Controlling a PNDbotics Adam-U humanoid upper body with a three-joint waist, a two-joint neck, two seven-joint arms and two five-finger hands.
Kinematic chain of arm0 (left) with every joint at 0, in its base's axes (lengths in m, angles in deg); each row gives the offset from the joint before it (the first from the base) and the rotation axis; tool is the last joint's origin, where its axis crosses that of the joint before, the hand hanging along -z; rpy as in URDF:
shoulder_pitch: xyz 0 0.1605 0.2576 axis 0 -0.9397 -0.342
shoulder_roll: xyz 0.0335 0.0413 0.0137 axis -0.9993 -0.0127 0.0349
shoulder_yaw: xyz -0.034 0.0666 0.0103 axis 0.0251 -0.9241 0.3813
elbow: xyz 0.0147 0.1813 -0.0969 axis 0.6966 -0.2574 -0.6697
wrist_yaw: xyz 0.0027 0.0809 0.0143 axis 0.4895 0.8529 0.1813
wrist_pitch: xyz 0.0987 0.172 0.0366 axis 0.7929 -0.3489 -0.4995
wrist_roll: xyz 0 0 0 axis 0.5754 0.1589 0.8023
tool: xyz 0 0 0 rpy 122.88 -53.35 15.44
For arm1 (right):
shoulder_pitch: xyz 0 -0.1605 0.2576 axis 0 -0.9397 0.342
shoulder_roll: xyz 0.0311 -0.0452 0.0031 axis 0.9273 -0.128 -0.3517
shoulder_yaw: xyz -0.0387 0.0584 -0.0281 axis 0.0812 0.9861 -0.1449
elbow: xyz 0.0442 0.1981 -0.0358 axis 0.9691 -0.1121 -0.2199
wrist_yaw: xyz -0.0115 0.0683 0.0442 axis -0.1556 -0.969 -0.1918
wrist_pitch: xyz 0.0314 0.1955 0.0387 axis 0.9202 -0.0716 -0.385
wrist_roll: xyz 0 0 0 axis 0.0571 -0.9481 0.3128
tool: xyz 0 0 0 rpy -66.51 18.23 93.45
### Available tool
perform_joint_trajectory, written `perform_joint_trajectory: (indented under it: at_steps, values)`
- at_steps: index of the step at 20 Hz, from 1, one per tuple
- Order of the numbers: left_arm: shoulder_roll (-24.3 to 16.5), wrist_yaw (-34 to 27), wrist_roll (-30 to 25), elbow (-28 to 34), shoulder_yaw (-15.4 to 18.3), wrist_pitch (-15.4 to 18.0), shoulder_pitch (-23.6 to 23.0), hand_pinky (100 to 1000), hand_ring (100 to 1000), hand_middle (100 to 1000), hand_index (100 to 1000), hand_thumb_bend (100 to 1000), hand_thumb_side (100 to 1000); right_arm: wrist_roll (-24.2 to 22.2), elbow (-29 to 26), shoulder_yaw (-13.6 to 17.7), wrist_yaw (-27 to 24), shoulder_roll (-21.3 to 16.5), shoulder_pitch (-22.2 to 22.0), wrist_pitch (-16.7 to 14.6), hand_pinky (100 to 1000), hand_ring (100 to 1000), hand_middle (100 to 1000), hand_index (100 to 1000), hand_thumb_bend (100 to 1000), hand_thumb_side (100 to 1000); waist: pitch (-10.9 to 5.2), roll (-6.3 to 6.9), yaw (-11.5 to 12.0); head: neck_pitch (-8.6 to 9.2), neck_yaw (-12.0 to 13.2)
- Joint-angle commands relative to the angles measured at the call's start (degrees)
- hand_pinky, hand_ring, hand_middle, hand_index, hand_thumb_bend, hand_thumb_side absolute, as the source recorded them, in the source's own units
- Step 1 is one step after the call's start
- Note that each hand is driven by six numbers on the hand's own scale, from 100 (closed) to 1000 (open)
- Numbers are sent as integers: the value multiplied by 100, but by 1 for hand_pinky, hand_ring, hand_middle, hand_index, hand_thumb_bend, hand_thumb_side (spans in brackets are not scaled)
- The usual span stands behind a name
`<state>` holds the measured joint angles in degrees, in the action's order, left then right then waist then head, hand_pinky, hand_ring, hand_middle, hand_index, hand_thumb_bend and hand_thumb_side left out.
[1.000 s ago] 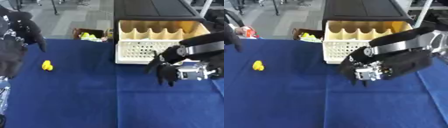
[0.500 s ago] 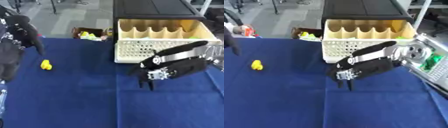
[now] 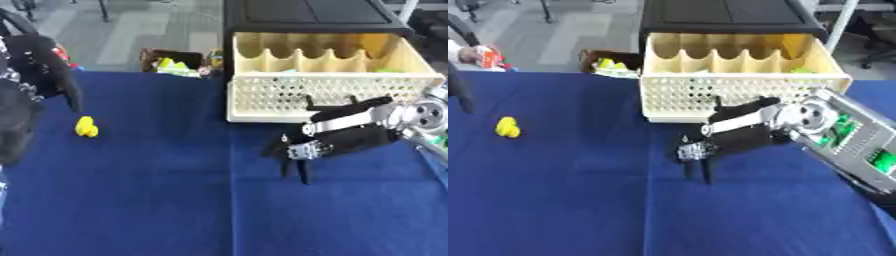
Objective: Pick up objects from table and place into drawer.
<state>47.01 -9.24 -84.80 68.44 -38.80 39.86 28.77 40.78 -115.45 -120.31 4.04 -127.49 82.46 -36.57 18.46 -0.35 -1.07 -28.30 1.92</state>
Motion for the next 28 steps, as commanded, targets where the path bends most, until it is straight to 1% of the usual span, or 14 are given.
perform_joint_trajectory:
  at_steps: [1,10,17,21,28]
  values:
    - [-24,48,-18,113,73,-19,32,385,479,537,750,100,751,-317,106,186,182,-206,35,229,781,591,670,948,100,1000,-90,-2,1,75,-24]
    - [26,98,-35,113,89,-11,34,385,480,536,747,100,751,-317,562,351,504,-48,93,45,778,578,650,929,100,1000,-60,0,67,136,-58]
    - [71,127,-64,113,102,-22,25,384,480,535,747,100,756,-317,1104,379,868,256,299,-109,767,581,650,916,100,1000,-19,-1,135,193,-144]
    - [87,153,-71,113,123,-16,7,383,480,535,745,100,757,-317,1540,487,1142,445,379,-273,767,575,643,911,100,1000,7,-1,174,225,-189]
    - [133,207,-108,113,140,-30,-21,385,480,535,740,100,762,-317,2033,657,1527,723,542,-581,769,583,649,908,100,1000,36,4,208,266,-245]
